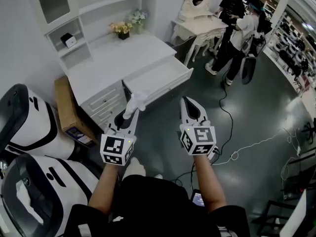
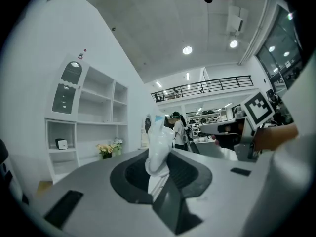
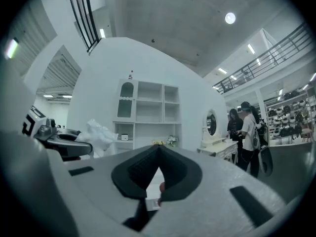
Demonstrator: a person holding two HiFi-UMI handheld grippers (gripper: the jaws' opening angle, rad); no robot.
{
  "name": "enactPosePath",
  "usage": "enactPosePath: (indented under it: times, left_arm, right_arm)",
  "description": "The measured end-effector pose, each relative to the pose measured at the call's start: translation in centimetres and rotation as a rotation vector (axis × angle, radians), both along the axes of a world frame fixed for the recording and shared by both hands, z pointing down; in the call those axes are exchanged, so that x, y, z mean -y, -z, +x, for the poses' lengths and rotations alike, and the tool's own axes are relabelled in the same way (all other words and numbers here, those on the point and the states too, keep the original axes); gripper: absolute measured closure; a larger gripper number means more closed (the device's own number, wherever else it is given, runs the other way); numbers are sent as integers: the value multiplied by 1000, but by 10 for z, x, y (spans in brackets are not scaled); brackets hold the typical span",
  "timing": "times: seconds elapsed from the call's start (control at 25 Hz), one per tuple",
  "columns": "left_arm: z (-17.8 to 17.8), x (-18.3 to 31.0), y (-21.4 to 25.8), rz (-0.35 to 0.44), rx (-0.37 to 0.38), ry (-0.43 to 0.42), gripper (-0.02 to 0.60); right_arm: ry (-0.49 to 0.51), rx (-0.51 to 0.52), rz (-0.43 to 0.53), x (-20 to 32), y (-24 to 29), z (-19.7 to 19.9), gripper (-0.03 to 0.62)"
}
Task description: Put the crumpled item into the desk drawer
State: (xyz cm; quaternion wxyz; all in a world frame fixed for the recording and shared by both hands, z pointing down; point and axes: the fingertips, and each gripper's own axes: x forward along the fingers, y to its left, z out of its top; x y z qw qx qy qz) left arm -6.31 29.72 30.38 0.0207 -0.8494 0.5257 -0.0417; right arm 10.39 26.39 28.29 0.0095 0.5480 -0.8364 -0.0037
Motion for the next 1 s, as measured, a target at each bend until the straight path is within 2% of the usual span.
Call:
enactPosePath:
  times: [0.44,0.64,1.0]
  left_arm:
    - [-7,34,-8,-13,5,11,506]
    - [-14,72,-11,-24,-24,-7,506]
    - [-19,154,-20,-50,-30,-12,506]
  right_arm:
    - [12,-10,-21,36,-11,-9,600]
    - [5,-28,-30,72,-17,-17,600]
    - [8,-69,-42,147,-22,-27,600]
